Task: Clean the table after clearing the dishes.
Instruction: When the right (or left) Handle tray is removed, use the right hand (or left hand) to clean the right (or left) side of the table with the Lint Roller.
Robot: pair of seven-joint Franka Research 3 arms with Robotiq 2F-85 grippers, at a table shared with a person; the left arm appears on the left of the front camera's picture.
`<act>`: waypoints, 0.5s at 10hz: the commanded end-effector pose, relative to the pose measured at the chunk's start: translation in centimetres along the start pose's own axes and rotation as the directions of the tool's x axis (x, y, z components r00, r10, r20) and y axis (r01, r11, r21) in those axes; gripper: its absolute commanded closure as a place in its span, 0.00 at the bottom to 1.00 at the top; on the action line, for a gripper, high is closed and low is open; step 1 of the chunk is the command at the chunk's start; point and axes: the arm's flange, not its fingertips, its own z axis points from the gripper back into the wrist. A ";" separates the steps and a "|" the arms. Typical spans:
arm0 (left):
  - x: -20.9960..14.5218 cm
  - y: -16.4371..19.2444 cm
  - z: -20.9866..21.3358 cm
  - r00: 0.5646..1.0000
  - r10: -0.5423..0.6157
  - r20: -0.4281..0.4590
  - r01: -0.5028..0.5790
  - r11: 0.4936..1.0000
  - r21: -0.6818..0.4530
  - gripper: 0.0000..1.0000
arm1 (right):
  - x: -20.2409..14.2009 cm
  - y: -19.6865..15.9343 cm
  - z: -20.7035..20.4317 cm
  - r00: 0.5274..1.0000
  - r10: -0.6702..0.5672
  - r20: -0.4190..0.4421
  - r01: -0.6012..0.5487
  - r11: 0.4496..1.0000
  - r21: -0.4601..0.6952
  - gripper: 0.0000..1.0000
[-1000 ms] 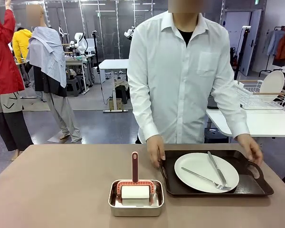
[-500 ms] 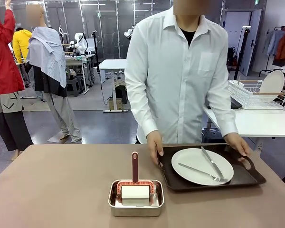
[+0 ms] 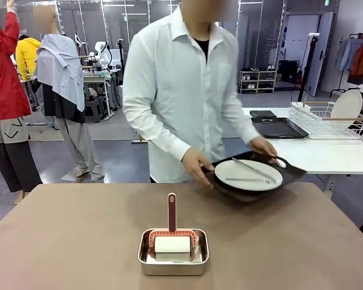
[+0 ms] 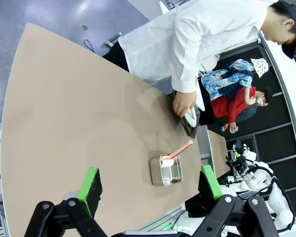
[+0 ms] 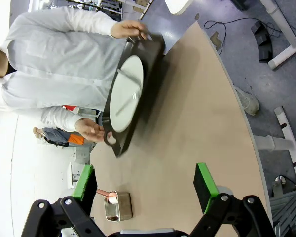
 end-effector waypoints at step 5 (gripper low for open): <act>0.1 0.0 0.1 1.000 -0.003 0.007 0.003 1.000 -0.001 0.00 | 0.2 9.3 -5.9 0.971 0.209 -0.116 -0.210 0.978 0.010 0.00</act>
